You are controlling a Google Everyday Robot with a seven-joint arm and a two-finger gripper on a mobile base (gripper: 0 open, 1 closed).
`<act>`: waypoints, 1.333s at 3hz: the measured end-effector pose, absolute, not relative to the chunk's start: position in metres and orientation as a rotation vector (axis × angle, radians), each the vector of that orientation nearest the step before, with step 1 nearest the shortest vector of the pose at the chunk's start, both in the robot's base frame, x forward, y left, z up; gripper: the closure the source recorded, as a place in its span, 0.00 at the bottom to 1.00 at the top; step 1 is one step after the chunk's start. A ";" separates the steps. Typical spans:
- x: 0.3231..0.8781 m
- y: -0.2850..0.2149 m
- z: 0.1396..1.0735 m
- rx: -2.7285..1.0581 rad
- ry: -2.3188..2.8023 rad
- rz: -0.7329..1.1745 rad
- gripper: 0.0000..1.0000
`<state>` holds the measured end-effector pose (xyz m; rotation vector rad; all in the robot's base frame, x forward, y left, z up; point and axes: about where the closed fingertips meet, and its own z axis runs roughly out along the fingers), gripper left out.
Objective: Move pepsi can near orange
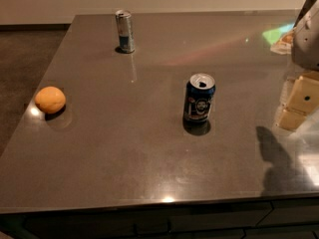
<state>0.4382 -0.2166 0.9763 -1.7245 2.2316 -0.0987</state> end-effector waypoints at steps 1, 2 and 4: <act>0.438 -0.217 0.976 -1.724 2.231 -0.099 0.00; 0.446 -0.216 0.977 -1.689 2.226 -0.064 0.00; 0.476 -0.193 0.969 -1.587 2.149 0.111 0.00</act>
Offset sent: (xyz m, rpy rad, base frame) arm 0.0277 -0.0003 -0.0009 0.1286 0.0040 -0.0426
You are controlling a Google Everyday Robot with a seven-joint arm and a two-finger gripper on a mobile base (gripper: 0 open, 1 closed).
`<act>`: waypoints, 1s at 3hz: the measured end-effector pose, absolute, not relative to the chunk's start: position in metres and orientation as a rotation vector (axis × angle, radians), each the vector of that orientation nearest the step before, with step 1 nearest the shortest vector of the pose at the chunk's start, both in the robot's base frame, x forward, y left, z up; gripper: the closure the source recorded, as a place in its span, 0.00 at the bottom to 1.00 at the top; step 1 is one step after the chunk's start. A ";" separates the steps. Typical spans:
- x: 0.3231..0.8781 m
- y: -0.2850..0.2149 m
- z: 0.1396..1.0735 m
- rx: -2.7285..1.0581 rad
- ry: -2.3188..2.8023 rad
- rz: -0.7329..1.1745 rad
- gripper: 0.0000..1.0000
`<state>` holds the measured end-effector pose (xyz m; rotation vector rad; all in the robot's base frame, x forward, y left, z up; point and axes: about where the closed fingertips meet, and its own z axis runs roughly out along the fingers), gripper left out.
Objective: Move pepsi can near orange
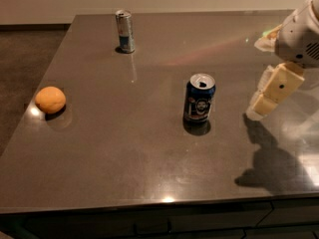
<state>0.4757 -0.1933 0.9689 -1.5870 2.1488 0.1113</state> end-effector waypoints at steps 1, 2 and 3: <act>0.481 -0.167 0.954 -1.602 2.102 0.199 0.00; 0.485 -0.148 0.935 -1.617 2.083 0.269 0.00; 0.494 -0.133 0.922 -1.612 2.066 0.315 0.00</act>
Offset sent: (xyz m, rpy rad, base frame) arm 0.0163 0.0676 -0.0581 0.1488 0.0768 0.1005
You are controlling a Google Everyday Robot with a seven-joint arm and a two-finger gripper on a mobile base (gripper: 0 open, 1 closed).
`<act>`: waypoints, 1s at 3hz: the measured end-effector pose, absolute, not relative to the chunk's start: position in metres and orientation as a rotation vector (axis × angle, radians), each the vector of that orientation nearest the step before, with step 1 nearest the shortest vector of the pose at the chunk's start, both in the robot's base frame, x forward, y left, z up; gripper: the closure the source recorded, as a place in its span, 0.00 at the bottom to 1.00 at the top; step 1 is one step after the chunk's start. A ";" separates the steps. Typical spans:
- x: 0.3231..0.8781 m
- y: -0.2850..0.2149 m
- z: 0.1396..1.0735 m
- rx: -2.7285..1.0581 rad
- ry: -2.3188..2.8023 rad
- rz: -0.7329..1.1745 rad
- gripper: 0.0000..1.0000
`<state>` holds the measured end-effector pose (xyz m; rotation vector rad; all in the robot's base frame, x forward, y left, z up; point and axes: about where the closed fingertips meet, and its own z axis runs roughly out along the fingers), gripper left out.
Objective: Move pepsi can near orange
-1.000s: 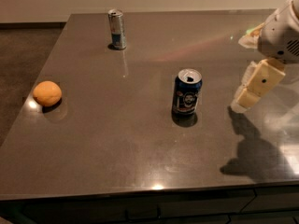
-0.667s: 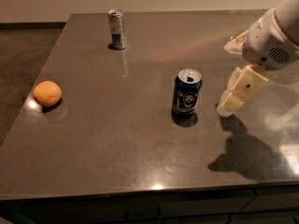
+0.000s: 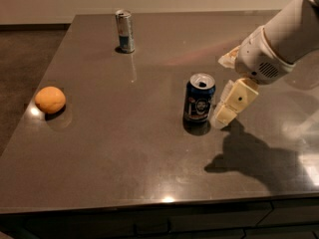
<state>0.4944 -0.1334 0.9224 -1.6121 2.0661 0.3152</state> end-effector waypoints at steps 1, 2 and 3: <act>0.505 -0.124 0.917 -1.601 2.045 0.338 0.00; 0.512 -0.117 0.914 -1.591 2.030 0.356 0.15; 0.516 -0.110 0.911 -1.588 2.021 0.388 0.41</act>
Offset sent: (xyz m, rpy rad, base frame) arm 0.0283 0.0230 -0.0133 0.0776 -0.0123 0.0053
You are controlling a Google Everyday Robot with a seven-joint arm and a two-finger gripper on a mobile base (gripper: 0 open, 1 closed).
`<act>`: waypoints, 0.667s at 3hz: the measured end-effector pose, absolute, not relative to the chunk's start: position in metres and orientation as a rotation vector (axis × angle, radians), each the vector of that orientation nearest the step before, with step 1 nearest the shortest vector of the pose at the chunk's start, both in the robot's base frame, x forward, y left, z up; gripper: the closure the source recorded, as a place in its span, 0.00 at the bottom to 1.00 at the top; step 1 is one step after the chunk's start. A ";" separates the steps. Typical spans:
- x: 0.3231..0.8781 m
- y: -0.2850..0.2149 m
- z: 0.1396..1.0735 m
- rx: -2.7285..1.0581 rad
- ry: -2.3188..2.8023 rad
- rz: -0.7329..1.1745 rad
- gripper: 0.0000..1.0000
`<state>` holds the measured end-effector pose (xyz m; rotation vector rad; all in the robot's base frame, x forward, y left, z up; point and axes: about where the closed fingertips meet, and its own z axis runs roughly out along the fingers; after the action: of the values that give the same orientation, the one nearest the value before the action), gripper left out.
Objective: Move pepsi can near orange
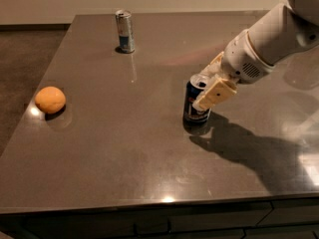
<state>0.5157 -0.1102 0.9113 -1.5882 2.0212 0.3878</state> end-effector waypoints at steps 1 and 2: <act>0.519 -0.097 0.918 -1.600 1.997 0.433 0.72; 0.523 -0.083 0.929 -1.622 1.978 0.451 0.93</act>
Offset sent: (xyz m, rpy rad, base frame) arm 0.0143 0.0421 0.0302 0.0459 0.0195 0.0759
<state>0.5228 -0.0832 0.9288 -1.6216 1.9778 0.4509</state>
